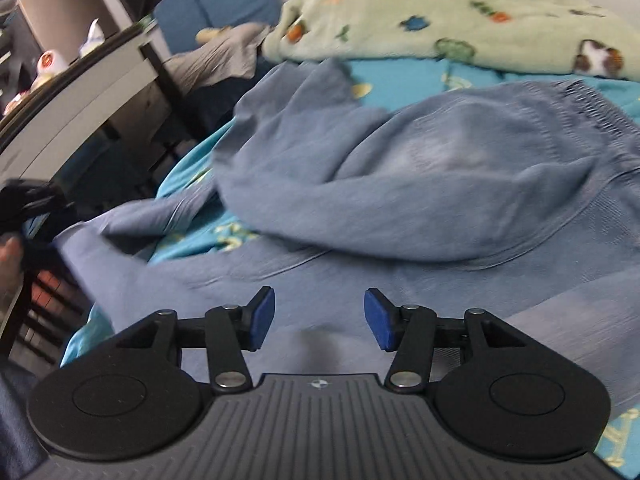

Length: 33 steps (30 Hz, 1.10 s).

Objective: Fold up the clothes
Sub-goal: 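Release the waistband with the right gripper and regrasp the denim hem with the left gripper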

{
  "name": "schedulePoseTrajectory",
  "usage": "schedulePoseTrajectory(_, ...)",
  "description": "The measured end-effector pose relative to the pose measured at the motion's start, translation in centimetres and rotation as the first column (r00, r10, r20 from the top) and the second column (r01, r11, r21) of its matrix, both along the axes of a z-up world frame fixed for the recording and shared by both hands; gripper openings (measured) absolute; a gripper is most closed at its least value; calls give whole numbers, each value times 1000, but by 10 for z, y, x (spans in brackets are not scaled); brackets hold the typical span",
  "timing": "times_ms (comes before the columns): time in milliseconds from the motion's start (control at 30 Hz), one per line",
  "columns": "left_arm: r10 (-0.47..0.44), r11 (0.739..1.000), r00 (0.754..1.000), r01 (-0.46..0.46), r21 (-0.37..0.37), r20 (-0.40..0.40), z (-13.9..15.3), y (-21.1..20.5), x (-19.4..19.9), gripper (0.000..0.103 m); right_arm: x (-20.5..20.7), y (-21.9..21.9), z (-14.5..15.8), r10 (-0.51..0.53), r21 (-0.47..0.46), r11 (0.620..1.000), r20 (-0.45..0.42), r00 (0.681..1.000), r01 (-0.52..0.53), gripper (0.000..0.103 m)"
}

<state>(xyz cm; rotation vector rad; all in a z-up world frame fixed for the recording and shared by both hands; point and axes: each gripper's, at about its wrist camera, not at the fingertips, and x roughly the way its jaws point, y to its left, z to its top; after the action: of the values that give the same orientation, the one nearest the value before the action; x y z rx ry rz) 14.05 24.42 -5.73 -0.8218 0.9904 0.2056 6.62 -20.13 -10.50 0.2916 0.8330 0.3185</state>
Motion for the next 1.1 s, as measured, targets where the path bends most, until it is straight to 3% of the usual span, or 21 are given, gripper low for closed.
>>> schedulePoseTrajectory(167,-5,1000,998,5,7,-66,-29,4,31,42,1,8,-6,-5,31,1000,-43,999,7,53)
schedulePoseTrajectory(300,-18,999,997,21,37,-73,-31,4,44,41,1,12,-12,0,37,999,-62,998,3,53)
schedulePoseTrajectory(333,-23,998,997,28,60,-75,-29,3,47,37,1,13,-13,2,35,999,-63,998,0,53)
schedulePoseTrajectory(367,-28,996,997,34,84,-76,-27,2,49,25,2,14,-13,2,35,999,-64,998,0,53)
schedulePoseTrajectory(400,-25,994,998,31,107,-59,-21,0,47,18,2,14,-13,2,36,999,-64,998,0,53)
schedulePoseTrajectory(433,-23,991,999,28,130,-42,-15,-3,46,4,2,15,-14,4,33,999,-63,998,-1,53)
schedulePoseTrajectory(533,-47,986,997,37,160,58,16,-5,39,2,-1,20,-14,12,15,1000,-61,998,-11,52)
schedulePoseTrajectory(633,-100,986,976,71,150,193,54,-5,30,2,-5,24,-13,26,-12,1000,-39,999,-27,52)
schedulePoseTrajectory(700,-116,990,949,85,116,292,80,-3,15,2,-8,25,-11,34,-17,999,-24,999,-34,52)
schedulePoseTrajectory(800,-37,999,921,47,-16,388,96,8,-16,2,-16,25,-5,20,-11,1000,9,1000,-20,52)
schedulePoseTrajectory(900,53,998,938,-42,-39,342,82,25,-47,2,-25,25,-2,14,-22,1000,24,1000,-13,52)
schedulePoseTrajectory(1000,199,972,971,-178,-155,133,36,64,-76,2,-29,28,-4,23,-58,998,-8,1000,-24,51)
schedulePoseTrajectory(1033,250,948,966,-229,-220,69,18,79,-86,2,-30,29,-5,22,-64,998,-20,1000,-24,50)
schedulePoseTrajectory(1100,330,876,944,-313,-367,-18,-15,103,-106,3,-32,25,-6,6,-63,998,-37,999,-8,47)
